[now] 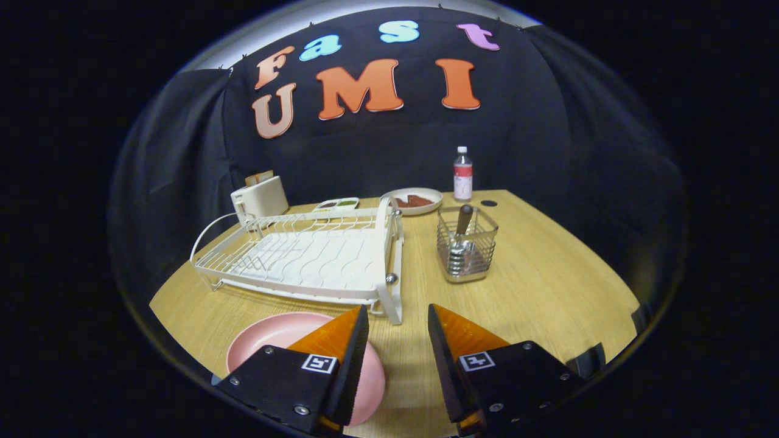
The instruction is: Take the plate from the dish rack, then take the spoon from the basket and place it into the plate.
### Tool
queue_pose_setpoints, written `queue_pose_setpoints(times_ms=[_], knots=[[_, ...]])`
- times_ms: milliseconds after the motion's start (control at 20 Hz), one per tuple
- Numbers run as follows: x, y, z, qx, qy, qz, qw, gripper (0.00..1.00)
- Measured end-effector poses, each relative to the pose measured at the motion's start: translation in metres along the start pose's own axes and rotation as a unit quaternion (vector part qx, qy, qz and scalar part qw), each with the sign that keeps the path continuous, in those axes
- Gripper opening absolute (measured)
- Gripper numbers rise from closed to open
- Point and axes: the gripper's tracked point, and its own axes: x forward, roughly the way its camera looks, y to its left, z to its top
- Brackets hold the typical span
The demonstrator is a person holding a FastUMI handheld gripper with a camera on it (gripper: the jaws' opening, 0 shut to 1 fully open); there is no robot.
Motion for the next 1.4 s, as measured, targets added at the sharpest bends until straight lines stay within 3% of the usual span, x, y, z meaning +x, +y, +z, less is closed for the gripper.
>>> queue_pose_setpoints(times_ms=[300, 600, 1150, 1400], knots=[[0.015, -0.021, 0.034, -0.025, -0.056, -0.041, 0.997, 0.60], [0.049, -0.044, 0.055, -0.032, -0.097, -0.078, 0.992, 0.55], [0.087, -0.052, 0.058, -0.034, -0.105, -0.086, 0.990, 0.13], [0.091, -0.052, 0.085, -0.039, -0.114, -0.086, 0.989, 0.09]])
